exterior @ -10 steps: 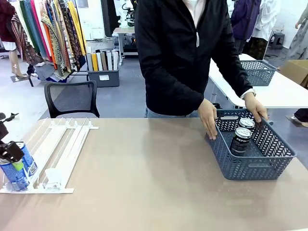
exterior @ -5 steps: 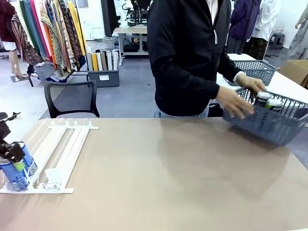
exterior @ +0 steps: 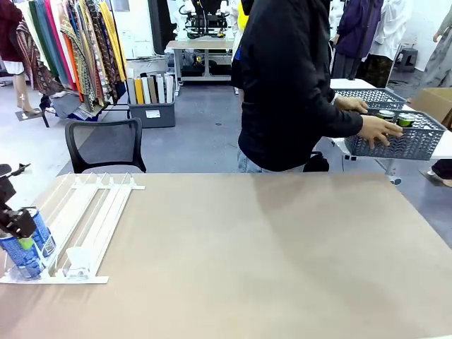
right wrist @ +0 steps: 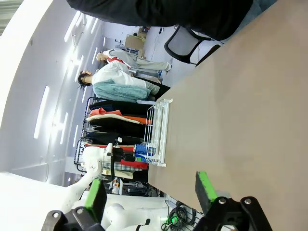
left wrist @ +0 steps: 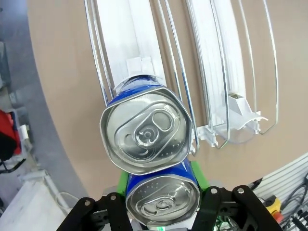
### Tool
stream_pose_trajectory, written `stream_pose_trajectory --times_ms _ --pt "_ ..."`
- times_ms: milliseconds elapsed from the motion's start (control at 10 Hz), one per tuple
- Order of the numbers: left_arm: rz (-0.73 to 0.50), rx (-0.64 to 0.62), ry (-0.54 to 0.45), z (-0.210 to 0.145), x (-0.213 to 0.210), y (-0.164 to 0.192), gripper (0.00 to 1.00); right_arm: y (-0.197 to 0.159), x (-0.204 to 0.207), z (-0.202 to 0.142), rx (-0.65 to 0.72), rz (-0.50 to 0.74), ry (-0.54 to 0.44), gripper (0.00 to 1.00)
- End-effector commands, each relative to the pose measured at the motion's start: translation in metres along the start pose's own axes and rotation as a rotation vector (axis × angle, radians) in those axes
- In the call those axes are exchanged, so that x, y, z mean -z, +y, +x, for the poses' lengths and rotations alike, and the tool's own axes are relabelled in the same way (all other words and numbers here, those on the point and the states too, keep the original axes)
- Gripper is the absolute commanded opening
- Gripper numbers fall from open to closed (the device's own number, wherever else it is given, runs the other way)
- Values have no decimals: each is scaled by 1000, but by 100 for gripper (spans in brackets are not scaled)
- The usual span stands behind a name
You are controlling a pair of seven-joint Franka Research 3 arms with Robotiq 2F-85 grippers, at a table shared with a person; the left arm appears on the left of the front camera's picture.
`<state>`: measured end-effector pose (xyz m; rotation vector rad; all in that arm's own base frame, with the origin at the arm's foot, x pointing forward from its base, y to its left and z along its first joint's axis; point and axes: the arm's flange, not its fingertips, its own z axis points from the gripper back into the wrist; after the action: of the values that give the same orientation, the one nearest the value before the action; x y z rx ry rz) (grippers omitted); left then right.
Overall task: Retrieve and store the cans from the dispenser.
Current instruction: Pick up one can from the Automatic Can Dispenser and place it in the middle of the table.
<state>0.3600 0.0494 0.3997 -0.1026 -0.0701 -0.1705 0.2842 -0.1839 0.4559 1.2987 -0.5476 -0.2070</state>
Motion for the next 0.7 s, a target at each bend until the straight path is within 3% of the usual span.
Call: stream_pose_trajectory --times_ms 0,600 --pt "-13 -14 -65 -84 42 -28 0 3 1 3 -10 25 -16 100" --pt "31 52 -252 -81 -138 -66 0 3 1 3 -10 25 -16 100"
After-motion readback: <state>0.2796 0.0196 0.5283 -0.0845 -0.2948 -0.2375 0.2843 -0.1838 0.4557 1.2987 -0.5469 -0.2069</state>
